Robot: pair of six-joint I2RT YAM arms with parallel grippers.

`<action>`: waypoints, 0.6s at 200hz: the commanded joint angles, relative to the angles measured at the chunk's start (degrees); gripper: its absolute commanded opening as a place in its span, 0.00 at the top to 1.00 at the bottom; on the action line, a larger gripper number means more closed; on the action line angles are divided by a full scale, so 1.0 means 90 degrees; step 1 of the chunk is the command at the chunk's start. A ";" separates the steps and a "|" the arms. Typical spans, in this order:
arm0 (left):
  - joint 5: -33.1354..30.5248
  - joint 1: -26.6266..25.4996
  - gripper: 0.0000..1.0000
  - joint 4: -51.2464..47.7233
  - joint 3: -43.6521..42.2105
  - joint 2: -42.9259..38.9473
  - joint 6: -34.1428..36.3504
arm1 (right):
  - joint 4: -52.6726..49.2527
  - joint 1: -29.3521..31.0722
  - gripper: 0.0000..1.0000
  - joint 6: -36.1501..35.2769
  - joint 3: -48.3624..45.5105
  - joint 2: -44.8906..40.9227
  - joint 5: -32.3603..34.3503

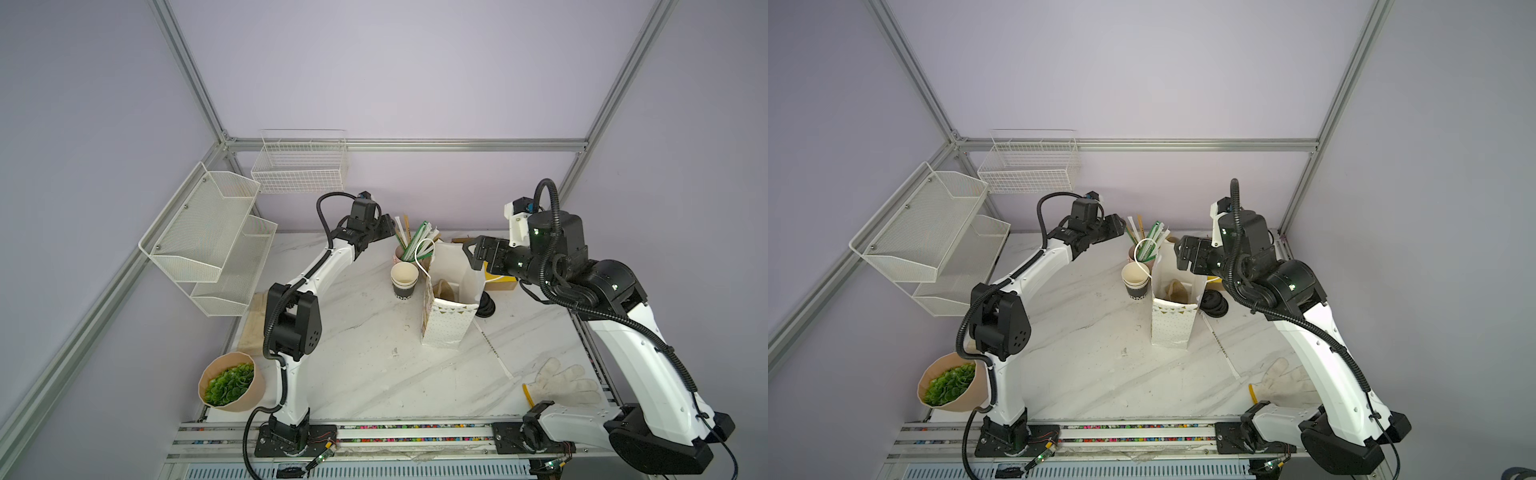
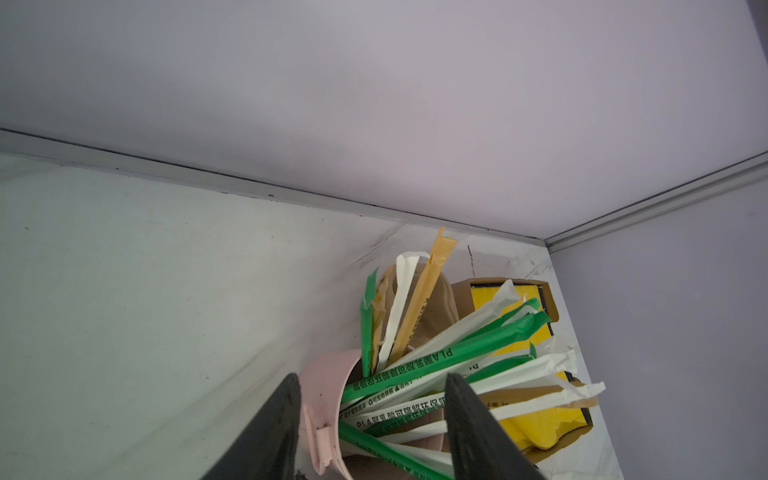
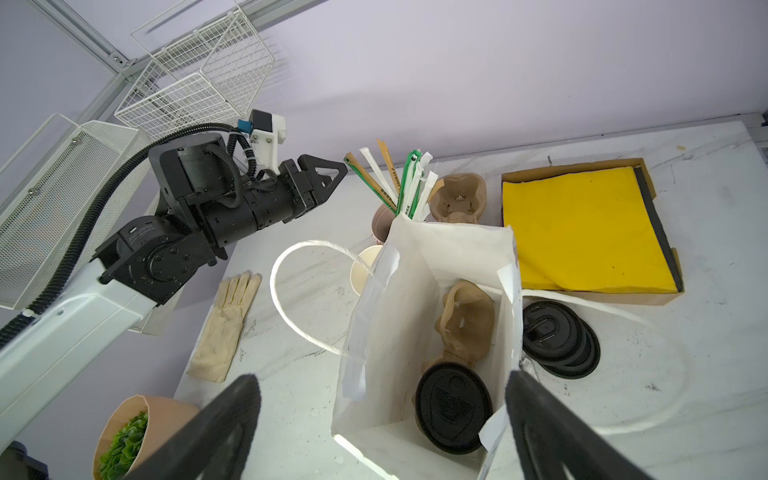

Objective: Pack the takeout coffee
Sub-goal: 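Move the left gripper toward the pink straw cup while the right hovers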

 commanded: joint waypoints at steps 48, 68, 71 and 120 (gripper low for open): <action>0.0642 -0.0342 0.30 0.1623 -0.1141 -0.0987 -0.0474 | 0.0227 -0.0021 0.05 0.0023 0.0105 0.0164 -0.0009; 0.0774 -0.0483 0.27 0.2289 -0.1737 -0.1264 -0.0439 | 0.0286 -0.0021 0.05 0.0035 0.0166 0.0259 -0.0021; 0.0778 -0.0504 0.27 0.2400 -0.1841 -0.1308 -0.0439 | 0.0279 -0.0026 0.05 0.0044 0.0180 0.0283 -0.0004; 0.0309 -0.0053 0.27 0.2290 -0.2104 -0.1295 -0.0494 | 0.0173 -0.0022 0.05 0.0171 0.0411 0.0591 0.0024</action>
